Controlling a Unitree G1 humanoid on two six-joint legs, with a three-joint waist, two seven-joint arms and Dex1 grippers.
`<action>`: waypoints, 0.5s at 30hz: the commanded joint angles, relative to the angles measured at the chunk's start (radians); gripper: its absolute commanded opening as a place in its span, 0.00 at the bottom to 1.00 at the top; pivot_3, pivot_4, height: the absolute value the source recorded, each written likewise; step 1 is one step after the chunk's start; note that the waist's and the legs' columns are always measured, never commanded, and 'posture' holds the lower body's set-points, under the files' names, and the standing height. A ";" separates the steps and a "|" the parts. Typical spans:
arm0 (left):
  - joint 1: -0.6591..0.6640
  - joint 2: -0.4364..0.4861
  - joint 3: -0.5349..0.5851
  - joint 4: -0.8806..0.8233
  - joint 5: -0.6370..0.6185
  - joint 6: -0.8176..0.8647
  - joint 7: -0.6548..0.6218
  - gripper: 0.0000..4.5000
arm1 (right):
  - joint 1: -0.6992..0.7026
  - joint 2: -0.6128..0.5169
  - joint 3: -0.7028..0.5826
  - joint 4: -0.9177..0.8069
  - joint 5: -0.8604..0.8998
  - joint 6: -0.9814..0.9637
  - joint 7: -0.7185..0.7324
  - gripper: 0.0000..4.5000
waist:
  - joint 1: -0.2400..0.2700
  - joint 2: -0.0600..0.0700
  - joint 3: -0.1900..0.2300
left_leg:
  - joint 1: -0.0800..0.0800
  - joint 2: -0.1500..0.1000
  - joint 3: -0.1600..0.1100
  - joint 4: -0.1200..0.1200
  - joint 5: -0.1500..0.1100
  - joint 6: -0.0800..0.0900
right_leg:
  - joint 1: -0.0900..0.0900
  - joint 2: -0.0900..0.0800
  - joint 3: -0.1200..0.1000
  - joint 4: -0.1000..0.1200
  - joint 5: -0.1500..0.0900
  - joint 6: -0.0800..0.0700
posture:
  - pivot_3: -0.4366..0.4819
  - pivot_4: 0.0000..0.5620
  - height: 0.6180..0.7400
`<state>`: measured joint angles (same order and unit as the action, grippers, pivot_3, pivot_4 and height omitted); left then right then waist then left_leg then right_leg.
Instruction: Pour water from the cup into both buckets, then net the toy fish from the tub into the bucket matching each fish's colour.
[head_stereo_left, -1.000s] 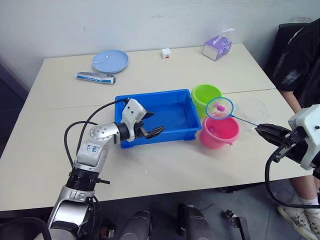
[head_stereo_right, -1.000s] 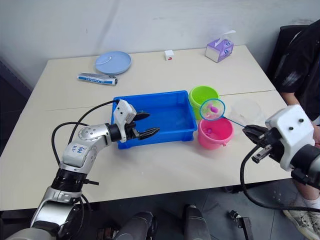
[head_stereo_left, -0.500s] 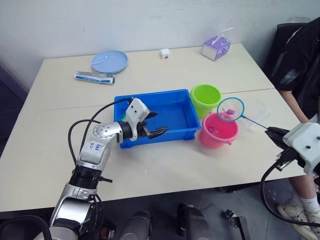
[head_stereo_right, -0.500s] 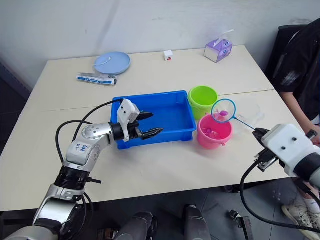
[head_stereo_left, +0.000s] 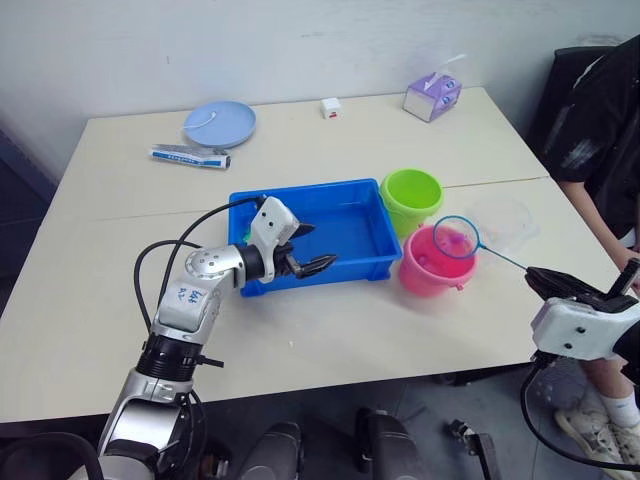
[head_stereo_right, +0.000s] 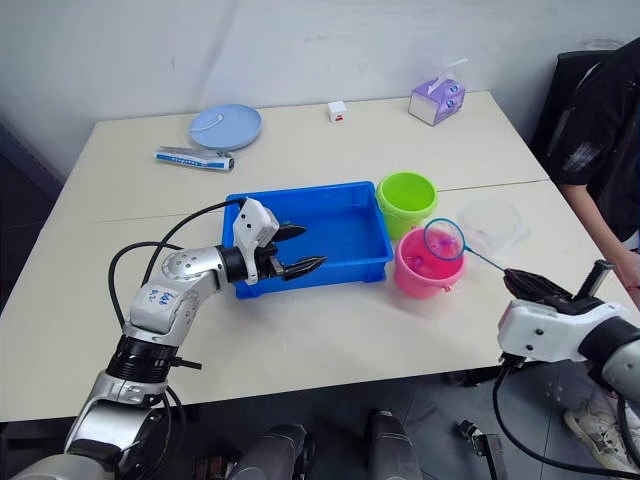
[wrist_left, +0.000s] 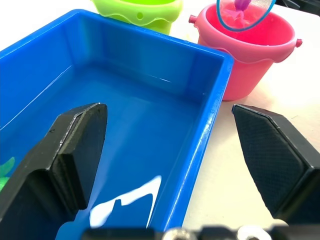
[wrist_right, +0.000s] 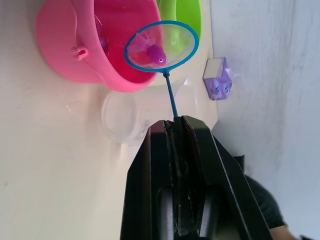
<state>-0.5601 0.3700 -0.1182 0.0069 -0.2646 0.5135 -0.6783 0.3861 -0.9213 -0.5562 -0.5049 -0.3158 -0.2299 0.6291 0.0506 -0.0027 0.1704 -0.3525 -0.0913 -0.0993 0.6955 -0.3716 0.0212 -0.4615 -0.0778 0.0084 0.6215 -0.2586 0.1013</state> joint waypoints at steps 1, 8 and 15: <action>0.004 0.003 0.014 -0.058 -0.007 0.001 0.004 0.95 | -0.008 -0.009 -0.033 0.003 -0.067 -0.112 -0.044 0.17 | 0.000 0.000 0.000 | 0.000 0.000 0.000 0.000 0.000 0.000 | 0.000 0.000 0.000 0.000 0.000 0.000 | 0.48 0.27 1.00; -0.004 0.002 0.015 -0.050 -0.005 0.001 0.005 0.95 | -0.058 -0.022 -0.046 0.040 -0.123 -0.201 -0.072 0.17 | 0.001 0.000 0.000 | 0.000 0.000 0.000 0.001 0.000 0.000 | 0.000 0.000 0.000 0.000 0.000 0.000 | 0.48 0.27 1.00; 0.005 0.001 0.017 -0.065 -0.009 0.009 0.012 0.95 | -0.094 -0.030 -0.054 0.069 -0.133 -0.234 -0.076 0.17 | -0.002 0.000 0.000 | 0.000 0.000 0.000 0.001 0.000 0.000 | 0.001 0.000 0.000 0.000 0.000 0.000 | 0.48 0.27 1.00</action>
<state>-0.5561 0.3693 -0.1175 -0.0070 -0.2654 0.5241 -0.6689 0.3137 -0.9382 -0.5701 -0.4270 -0.4616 -0.4596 0.5701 0.0488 -0.0027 0.1704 -0.3524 -0.0913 -0.0989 0.6966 -0.3716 0.0212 -0.4611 -0.0775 0.0088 0.6220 -0.2586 0.1013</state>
